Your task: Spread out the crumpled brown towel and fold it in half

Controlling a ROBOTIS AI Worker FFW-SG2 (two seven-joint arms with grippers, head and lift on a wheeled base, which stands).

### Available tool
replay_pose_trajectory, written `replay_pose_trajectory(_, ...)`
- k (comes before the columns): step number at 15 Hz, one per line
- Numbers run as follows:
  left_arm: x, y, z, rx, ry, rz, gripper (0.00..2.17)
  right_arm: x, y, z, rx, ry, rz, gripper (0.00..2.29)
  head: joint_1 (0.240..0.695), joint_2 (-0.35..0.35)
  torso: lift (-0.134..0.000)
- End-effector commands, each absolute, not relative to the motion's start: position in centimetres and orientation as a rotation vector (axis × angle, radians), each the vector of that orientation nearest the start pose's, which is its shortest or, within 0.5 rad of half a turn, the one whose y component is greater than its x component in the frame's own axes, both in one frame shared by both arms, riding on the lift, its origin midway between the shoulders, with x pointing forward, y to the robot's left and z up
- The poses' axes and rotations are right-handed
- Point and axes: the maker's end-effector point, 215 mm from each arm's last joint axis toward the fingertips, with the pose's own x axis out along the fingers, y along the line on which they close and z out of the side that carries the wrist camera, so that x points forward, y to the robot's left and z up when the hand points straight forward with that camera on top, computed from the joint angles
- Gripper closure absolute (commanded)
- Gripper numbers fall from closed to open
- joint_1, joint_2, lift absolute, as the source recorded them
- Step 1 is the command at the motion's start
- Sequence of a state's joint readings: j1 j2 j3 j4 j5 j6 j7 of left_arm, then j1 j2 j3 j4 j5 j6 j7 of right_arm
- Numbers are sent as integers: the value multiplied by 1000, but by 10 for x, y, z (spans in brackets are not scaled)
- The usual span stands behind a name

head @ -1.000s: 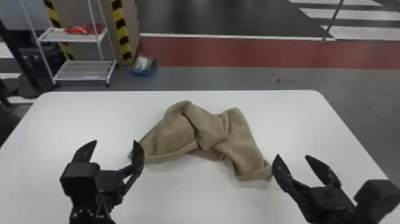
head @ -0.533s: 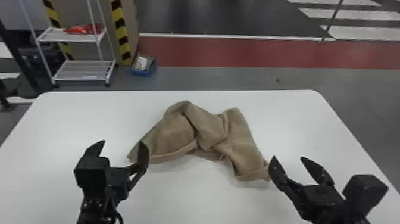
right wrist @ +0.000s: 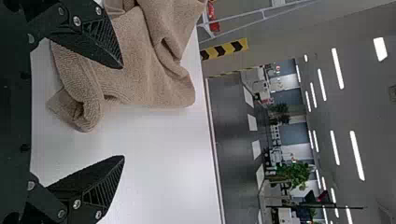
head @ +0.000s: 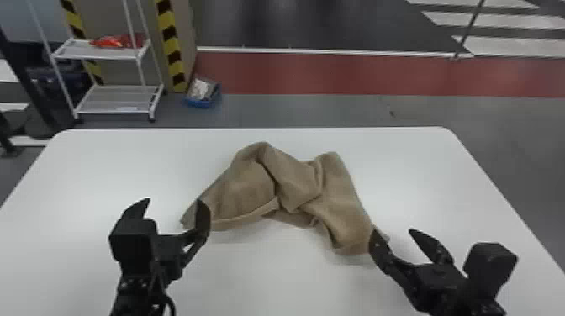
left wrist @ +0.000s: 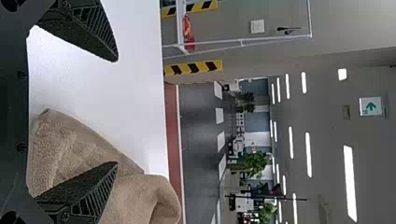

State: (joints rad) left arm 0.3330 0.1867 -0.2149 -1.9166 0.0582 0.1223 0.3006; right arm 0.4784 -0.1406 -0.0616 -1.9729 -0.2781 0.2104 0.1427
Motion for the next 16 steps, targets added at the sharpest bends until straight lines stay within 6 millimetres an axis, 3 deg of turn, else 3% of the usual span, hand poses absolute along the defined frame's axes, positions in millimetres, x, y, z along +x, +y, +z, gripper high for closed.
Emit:
replay_pose_trajectory(1, 483, 204, -376, 84, 119, 44, 90, 437, -240, -431, 125, 301, 156, 218, 695, -51, -128)
replay_pose_trajectory(11, 475, 205, -380, 79, 127, 49, 90, 423, -254, -451, 67, 379, 164, 228, 695, -53, -128)
replay_pose_trajectory(16, 474, 202, -378, 76, 124, 46, 90, 425, -251, -469, 46, 468, 199, 417, 695, -63, -128)
